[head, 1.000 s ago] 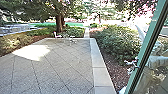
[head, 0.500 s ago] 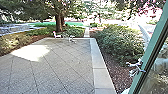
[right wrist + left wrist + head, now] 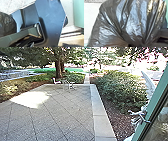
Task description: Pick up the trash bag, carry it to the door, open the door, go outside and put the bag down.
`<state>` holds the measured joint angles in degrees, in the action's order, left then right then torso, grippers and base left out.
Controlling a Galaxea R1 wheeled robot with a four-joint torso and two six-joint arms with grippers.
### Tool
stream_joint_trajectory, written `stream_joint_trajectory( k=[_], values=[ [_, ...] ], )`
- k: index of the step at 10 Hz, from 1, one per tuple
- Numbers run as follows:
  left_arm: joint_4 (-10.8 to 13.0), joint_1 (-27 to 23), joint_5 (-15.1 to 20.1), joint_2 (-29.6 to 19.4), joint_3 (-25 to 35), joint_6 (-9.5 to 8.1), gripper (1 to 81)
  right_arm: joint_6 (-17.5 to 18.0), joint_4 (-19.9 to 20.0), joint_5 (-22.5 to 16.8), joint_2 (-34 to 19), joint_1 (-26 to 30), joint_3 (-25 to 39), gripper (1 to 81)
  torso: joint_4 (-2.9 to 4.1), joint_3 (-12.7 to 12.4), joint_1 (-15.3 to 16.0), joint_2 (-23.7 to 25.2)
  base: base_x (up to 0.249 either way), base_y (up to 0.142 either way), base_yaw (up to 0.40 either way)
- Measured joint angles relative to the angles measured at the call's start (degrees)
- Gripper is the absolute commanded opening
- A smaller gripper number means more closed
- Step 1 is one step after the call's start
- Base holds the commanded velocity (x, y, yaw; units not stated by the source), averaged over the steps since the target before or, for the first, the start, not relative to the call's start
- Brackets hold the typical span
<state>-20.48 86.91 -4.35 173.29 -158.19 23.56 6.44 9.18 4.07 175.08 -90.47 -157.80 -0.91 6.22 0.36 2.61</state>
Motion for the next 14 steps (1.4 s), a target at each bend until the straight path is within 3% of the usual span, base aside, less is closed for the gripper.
stream_joint_trajectory(
  k=[14],
  values=[
    [0.0,-0.2,-0.35,-0.11,0.0,0.0,1.0,0.01,-0.01,0.28,-0.02,0.23,0.0,81.1,0.0,0.04,0.02,-0.09,0.125,0.0,0.0]
  ],
)
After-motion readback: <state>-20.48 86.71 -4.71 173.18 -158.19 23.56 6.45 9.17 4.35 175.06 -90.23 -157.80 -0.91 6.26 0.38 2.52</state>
